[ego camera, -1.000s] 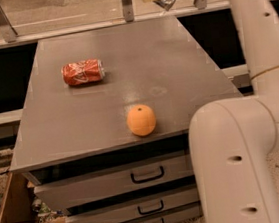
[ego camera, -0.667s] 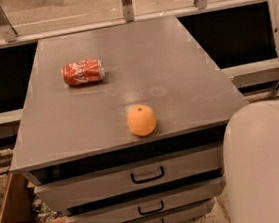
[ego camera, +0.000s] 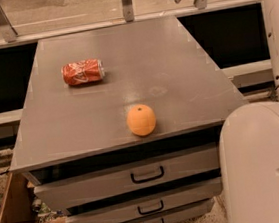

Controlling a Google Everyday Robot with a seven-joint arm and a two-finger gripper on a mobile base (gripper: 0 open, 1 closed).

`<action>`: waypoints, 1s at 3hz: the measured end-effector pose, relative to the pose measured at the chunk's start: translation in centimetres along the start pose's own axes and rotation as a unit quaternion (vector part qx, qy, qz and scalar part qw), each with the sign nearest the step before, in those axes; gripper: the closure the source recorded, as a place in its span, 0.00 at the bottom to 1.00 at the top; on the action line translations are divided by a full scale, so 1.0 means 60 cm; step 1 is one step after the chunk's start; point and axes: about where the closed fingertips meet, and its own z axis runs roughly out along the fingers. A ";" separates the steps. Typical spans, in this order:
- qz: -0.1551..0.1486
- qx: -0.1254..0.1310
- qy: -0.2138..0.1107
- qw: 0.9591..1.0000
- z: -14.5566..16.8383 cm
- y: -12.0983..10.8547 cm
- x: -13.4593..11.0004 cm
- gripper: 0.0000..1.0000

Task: Place redbull can upright

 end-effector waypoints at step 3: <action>0.163 -0.014 -0.094 0.982 -0.155 -0.033 0.022 1.00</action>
Offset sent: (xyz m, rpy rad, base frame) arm -0.0845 -0.0962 0.0014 0.3868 0.0989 -0.0216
